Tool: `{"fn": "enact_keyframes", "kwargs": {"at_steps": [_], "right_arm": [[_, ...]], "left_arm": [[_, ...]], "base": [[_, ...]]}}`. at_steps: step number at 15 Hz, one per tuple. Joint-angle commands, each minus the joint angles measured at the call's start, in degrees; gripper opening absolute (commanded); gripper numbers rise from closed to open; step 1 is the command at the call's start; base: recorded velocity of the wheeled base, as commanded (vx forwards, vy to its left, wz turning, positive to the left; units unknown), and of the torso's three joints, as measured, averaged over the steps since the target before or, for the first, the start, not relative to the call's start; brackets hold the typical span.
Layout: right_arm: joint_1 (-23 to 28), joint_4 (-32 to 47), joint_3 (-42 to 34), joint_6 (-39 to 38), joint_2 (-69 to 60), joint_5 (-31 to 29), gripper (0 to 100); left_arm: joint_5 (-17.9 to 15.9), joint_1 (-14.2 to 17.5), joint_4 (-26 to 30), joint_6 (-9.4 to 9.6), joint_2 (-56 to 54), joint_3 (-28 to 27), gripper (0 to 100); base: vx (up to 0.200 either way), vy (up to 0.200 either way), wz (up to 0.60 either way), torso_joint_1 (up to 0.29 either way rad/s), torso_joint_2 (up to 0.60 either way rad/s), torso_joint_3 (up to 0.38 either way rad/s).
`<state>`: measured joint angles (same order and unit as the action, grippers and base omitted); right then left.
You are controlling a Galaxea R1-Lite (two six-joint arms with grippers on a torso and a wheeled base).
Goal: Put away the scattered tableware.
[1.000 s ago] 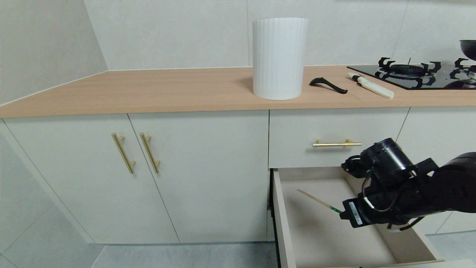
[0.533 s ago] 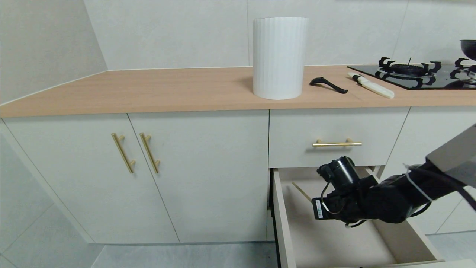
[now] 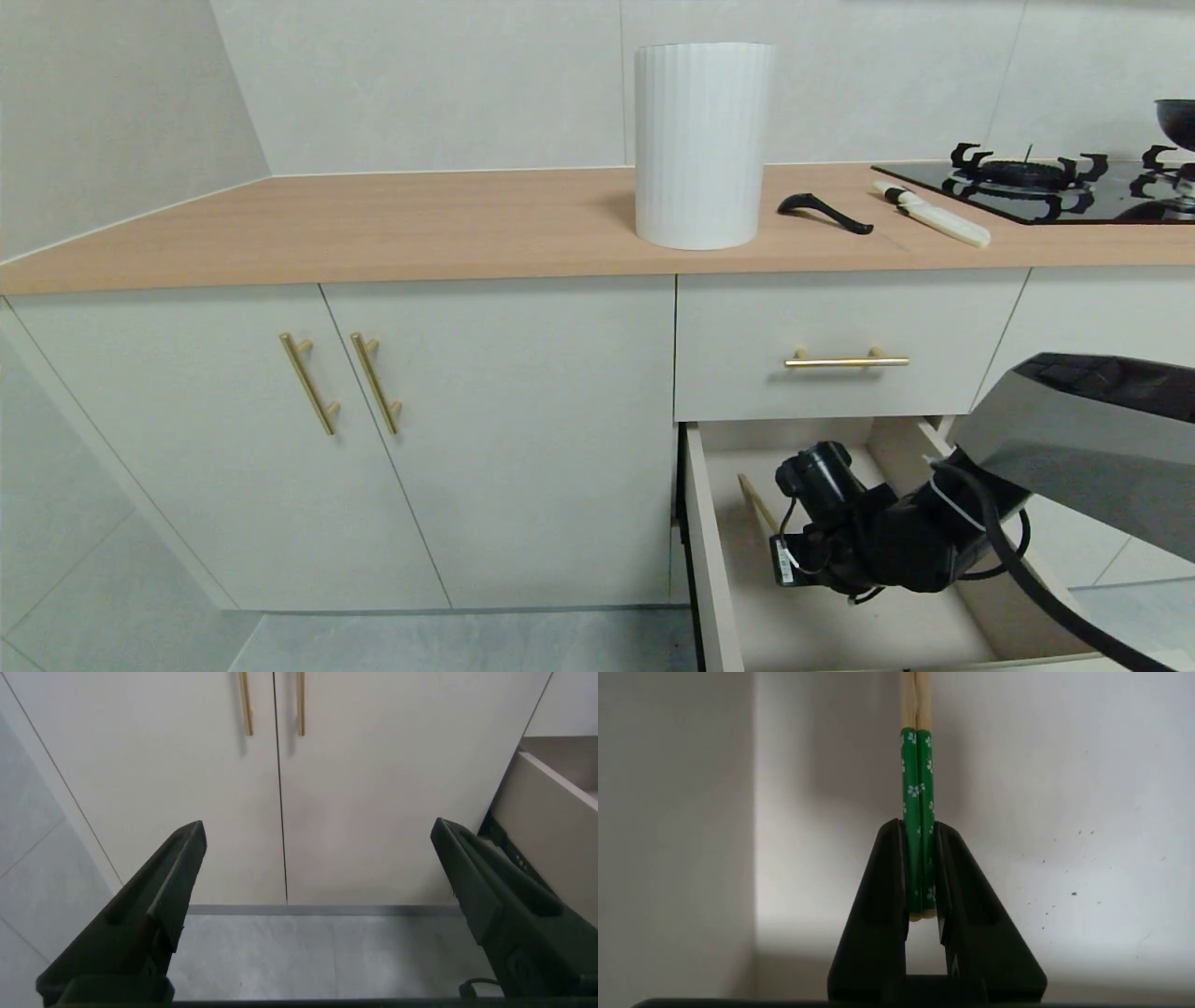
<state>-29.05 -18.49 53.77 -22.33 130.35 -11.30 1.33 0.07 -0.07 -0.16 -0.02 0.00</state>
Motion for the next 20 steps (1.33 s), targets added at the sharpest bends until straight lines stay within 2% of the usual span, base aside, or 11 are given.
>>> {"fn": "enact_keyframes", "kwargs": {"at_steps": [1,14,15,20], "right_arm": [[0.0,0.0,0.0,-0.1,2.4,0.2,0],[-0.3,0.0,0.1,0.3,5.9,0.0,0],[-0.3,0.0,0.1,0.2,5.9,0.0,100],[-0.3,0.0,0.1,0.2,6.1,0.0,100]], "left_arm": [[0.0,0.0,0.1,-0.02,0.0,0.0,100],[0.0,0.0,0.0,-0.02,0.0,0.0,100],[0.0,-0.1,0.0,-0.02,0.0,0.0,100],[0.0,0.0,0.0,-0.02,0.0,0.0,100]], "base": [[0.000,0.000,0.00,0.000,0.00,0.000],[0.000,0.000,0.00,0.000,0.00,0.000],[0.000,0.000,0.00,0.000,0.00,0.000],[0.000,0.000,0.00,0.000,0.00,0.000]]}}
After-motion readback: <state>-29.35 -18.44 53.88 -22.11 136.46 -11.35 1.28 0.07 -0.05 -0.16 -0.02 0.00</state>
